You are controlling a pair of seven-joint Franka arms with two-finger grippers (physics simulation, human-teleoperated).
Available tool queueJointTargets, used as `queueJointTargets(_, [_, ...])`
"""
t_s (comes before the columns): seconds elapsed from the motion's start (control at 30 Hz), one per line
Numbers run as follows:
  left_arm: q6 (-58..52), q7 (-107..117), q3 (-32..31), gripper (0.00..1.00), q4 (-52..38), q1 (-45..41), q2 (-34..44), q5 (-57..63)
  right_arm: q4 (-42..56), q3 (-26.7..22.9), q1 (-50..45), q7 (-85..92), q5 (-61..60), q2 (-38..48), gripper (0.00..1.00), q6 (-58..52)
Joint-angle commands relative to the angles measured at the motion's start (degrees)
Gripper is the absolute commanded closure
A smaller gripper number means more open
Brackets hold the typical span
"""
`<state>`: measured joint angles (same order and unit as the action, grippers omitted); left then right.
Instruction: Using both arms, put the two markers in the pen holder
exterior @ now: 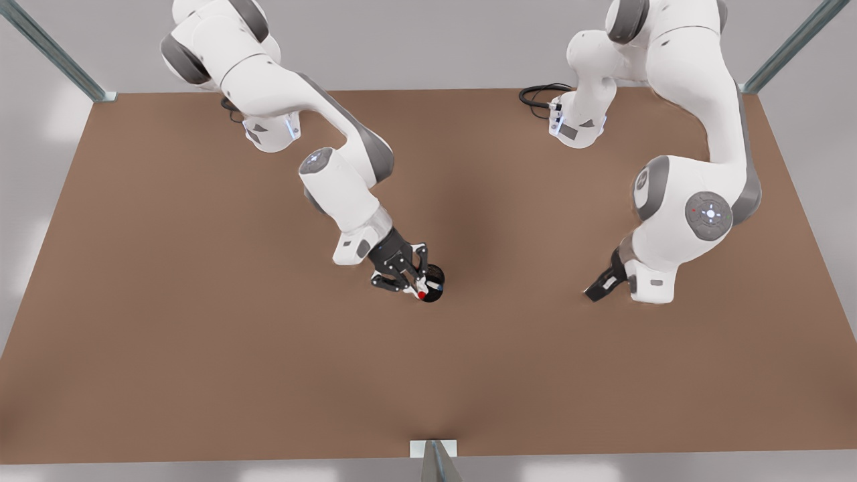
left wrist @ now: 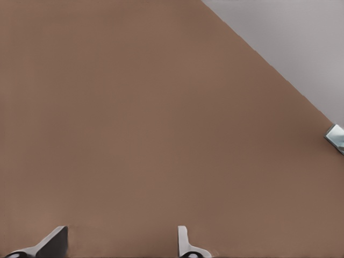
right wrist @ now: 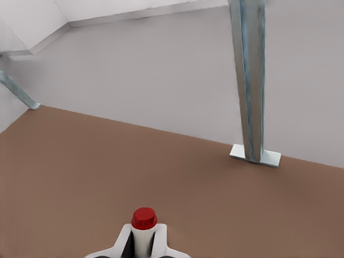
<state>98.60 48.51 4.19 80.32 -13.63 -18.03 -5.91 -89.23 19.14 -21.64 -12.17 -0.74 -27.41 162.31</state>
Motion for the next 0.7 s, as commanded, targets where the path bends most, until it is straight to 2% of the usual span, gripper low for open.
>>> queueJointTargets(0.0, [-13.9,-41.5,1.9,0.00,-0.7,0.7,3.8,0.3,-3.1,0.2,-1.6,-2.2,0.5,0.3,0.76,23.0])
queueJointTargets(0.1, [-15.0,-43.7,-0.2,0.00,-2.2,1.0,3.8,4.9,-13.3,0.5,-1.6,-1.3,3.2,1.9,0.76,39.2])
queueJointTargets(0.2, [-14.9,-43.9,-1.3,0.00,-2.2,2.2,3.7,4.9,-16.3,0.5,-0.9,-0.4,3.7,4.3,0.76,39.2])
queueJointTargets(0.33, [-12.1,-44.3,-1.2,0.00,-2.2,2.1,1.1,5.0,-18.8,-0.1,-0.9,0.3,8.5,3.2,0.76,39.2])
queueJointTargets(0.43, [-10.6,-44.5,-1.0,0.00,-2.2,2.3,-1.3,5.0,-17.6,-0.5,-1.2,0.5,10.9,1.1,0.76,39.2])
queueJointTargets(0.57, [-10.6,-44.5,-0.9,0.00,-2.2,2.3,-3.2,4.9,-9.4,-2.0,-1.1,0.7,16.4,-6.2,0.76,39.2])
queueJointTargets(0.67, [-10.6,-44.3,-0.8,0.00,-2.2,2.3,-3.7,4.9,-9.1,-1.9,-1.9,0.7,16.1,-6.4,0.76,39.2])
